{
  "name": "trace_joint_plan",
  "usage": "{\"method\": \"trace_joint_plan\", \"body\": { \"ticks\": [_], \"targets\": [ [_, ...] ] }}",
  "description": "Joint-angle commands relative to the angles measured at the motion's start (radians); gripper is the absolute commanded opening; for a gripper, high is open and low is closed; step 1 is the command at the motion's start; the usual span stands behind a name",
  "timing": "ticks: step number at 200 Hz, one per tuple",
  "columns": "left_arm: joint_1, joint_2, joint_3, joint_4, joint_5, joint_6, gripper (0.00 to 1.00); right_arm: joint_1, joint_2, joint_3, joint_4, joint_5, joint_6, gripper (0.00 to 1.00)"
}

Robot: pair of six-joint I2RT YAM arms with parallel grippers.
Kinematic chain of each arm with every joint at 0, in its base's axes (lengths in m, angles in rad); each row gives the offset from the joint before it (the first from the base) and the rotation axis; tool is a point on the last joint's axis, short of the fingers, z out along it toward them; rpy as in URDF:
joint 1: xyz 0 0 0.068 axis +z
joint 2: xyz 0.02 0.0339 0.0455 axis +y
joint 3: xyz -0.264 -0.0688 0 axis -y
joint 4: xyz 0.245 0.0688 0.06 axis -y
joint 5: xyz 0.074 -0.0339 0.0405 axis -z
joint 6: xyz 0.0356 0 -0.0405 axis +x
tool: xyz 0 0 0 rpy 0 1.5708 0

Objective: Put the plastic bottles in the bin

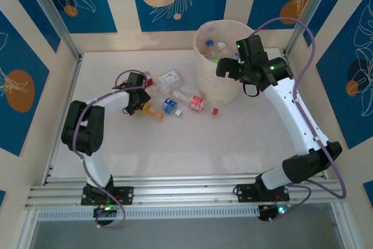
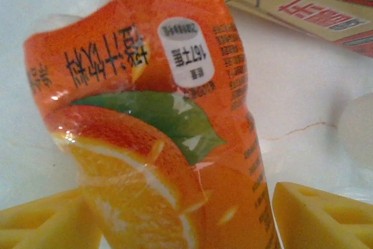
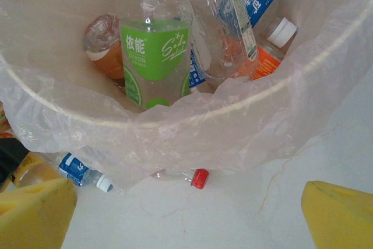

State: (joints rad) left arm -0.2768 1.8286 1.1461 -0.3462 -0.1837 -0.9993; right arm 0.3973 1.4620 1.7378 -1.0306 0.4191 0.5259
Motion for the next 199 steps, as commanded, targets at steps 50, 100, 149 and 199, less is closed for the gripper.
{"method": "trace_joint_plan", "body": {
  "ticks": [50, 100, 149, 199],
  "targets": [
    [0.014, 0.003, -0.079, -0.001, 0.01, -0.062, 0.74, 0.015, -0.013, -0.014, 0.027, -0.006, 0.044, 0.99],
    [0.013, -0.039, -0.123, -0.002, -0.014, -0.068, 0.63, 0.02, -0.02, -0.019, 0.027, 0.004, 0.052, 0.99],
    [0.013, -0.045, -0.137, -0.007, -0.016, -0.07, 0.54, 0.025, -0.037, -0.024, 0.03, 0.004, 0.055, 0.99],
    [0.014, -0.062, -0.146, -0.003, -0.013, -0.071, 0.43, 0.025, -0.036, -0.023, 0.013, 0.018, 0.065, 0.99]
  ]
}}
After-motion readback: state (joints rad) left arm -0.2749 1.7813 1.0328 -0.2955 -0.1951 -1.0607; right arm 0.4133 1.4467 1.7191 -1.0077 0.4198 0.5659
